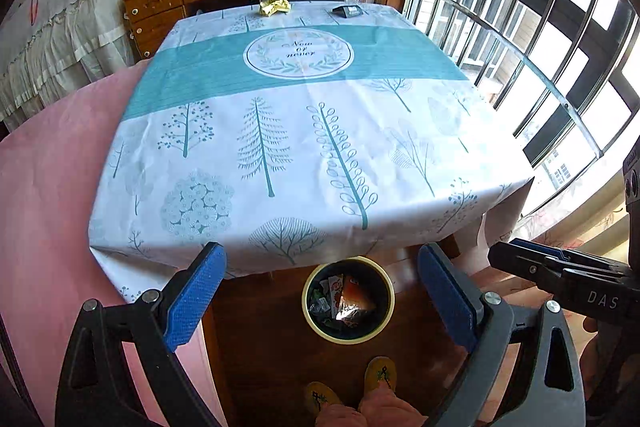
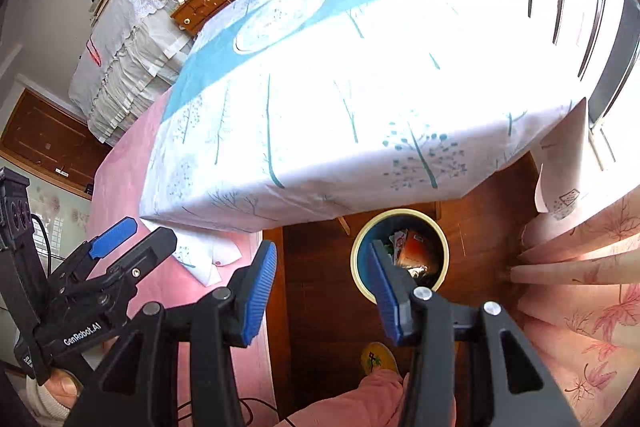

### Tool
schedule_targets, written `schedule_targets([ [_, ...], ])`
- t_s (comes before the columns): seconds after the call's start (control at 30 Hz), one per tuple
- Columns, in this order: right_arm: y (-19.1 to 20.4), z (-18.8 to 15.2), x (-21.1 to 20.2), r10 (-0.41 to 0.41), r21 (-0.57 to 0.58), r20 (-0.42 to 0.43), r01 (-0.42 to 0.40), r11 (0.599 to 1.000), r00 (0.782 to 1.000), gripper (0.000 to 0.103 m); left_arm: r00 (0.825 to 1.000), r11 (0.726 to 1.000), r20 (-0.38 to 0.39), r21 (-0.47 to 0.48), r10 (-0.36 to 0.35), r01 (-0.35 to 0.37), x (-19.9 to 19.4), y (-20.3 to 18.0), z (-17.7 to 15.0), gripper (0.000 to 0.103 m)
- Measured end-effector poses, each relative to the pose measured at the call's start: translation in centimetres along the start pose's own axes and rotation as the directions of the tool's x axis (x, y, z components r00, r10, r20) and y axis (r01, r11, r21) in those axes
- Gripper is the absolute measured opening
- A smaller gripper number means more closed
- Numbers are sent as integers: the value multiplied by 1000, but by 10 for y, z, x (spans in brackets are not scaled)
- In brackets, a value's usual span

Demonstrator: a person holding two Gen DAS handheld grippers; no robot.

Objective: Collect trash
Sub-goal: 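Raise both tools back toward the table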

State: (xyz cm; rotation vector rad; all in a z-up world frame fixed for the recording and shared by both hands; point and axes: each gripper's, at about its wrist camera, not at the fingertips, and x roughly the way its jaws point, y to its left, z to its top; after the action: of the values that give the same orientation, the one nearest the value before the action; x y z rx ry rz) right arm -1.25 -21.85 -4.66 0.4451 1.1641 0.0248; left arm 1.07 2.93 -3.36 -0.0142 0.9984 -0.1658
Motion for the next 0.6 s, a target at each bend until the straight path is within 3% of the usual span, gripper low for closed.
schedule_targets([
  [0.33, 59, 51, -83, -26, -106, 210, 49, 993, 977, 51, 979, 998, 202, 50, 21, -32, -104, 22, 76, 96],
  [0.43, 69, 66, -91, -32, -121, 255, 65, 991, 966, 59, 970, 995, 237, 64, 55, -72, -116, 29, 91, 96],
  [0.6, 72, 103, -90, -50, -115, 299, 88, 989, 953, 59, 954, 990, 277, 42, 117, -134, -118, 44, 119, 96],
])
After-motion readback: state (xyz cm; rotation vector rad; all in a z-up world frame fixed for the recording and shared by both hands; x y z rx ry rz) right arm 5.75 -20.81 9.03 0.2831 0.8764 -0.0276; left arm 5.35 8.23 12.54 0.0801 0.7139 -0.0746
